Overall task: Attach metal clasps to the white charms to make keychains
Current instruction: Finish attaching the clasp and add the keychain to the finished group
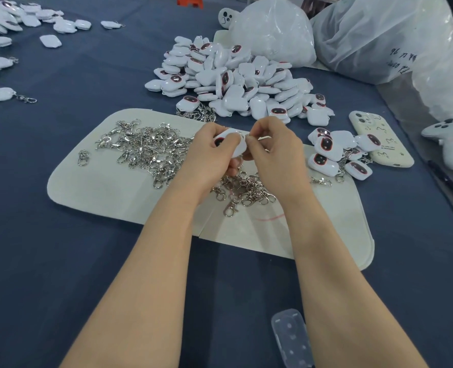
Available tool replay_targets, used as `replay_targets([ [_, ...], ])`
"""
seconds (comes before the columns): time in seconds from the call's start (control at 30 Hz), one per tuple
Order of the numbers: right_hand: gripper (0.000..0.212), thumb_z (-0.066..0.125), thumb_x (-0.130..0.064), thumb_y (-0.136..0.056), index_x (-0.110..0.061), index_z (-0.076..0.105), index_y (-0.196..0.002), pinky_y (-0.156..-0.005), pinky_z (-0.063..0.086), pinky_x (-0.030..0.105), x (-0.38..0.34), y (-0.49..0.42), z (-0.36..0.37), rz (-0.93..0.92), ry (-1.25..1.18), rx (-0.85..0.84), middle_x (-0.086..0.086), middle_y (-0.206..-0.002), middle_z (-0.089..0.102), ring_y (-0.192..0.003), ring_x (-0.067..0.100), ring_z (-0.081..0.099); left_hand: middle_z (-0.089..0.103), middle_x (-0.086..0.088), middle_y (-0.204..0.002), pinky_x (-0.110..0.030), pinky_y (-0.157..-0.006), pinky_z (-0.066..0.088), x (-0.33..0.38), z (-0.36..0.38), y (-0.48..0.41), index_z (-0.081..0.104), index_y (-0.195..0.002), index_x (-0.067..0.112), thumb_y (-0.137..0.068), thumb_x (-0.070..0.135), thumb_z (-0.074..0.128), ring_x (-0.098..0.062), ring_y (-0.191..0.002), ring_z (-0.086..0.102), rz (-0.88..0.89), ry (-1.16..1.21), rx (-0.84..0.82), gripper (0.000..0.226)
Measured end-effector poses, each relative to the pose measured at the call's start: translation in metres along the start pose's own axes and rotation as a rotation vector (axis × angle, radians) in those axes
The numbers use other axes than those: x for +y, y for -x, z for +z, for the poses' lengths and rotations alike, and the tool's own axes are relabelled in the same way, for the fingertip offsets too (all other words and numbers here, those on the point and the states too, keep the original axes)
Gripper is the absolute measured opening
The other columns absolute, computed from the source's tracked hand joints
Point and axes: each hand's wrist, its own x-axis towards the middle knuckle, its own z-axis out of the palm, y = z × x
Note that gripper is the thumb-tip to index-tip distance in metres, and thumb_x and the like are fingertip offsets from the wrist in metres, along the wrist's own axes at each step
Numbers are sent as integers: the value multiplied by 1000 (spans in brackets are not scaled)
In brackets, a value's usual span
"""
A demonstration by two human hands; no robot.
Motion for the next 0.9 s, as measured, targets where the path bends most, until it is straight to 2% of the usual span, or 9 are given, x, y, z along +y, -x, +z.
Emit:
replay_targets([
  [0.1, 11, 56, -5, -89, -14, 52, -84, -63, 48, 21, 0, 0, 0, 22, -41, -1, -9, -73, 56, -68, 17, 68, 56, -5, -72, -18, -43, 41, -2, 0, 0, 49, -92, 12, -94, 13, 50, -6, -42, 48, 1, -10, 6, 2],
  [0.27, 12, 56, -5, -89, -15, 51, -84, -65, 49, 25, 0, 0, 0, 26, -35, 1, -6, -75, 58, -69, 18, 69, 56, -1, -67, -17, -42, 41, -2, 0, 0, 49, -91, 13, -93, 13, 51, -6, -41, 48, 1, -15, 14, 2],
  [0.4, 13, 56, -6, -90, -16, 51, -84, -60, 45, 16, 0, 1, 1, 3, 19, 15, -5, -75, 59, -72, 21, 67, 57, -3, -67, -17, -40, 38, -2, -1, 0, 48, -89, 14, -92, 11, 51, -5, -40, 47, 9, -52, 21, 4],
  [0.53, 12, 55, -5, -90, -16, 50, -85, -69, 48, 29, 0, 3, 5, -13, 54, 15, -1, -80, 60, -78, 26, 65, 59, -2, -64, -18, -41, 38, -3, -1, -1, 48, -87, 17, -91, 14, 52, -7, -41, 47, 13, -110, 36, 6],
  [0.63, 12, 56, -5, -90, -15, 51, -85, -64, 47, 21, -1, 2, 4, -4, 1, 25, -4, -78, 58, -75, 24, 66, 57, -2, -64, -17, -40, 38, -4, -1, -1, 47, -86, 16, -91, 13, 52, -6, -40, 47, 5, -81, 36, 8],
  [0.73, 13, 56, -6, -90, -16, 50, -84, -61, 45, 14, 0, 2, 3, -6, 0, -8, 0, -76, 61, -71, 20, 67, 55, -3, -67, -18, -41, 37, -1, 0, 1, 48, -87, 14, -92, 11, 51, -5, -40, 45, 0, -39, 49, 6],
  [0.83, 18, 51, 1, -86, -17, 53, -87, -57, 43, 14, 2, 6, 6, 24, 50, -57, 5, -77, 67, -71, 21, 66, 53, -2, -66, -16, -39, 35, 3, 2, 2, 49, -86, 13, -91, 11, 53, -5, -39, 42, 25, 33, 52, 7],
  [0.9, 17, 50, 0, -87, -16, 54, -89, -57, 44, 16, 3, 8, 7, 41, 53, -33, 7, -78, 67, -71, 21, 66, 53, 2, -61, -16, -38, 34, 3, 2, 2, 49, -85, 14, -90, 11, 53, -5, -39, 41, 24, 27, 51, 7],
])
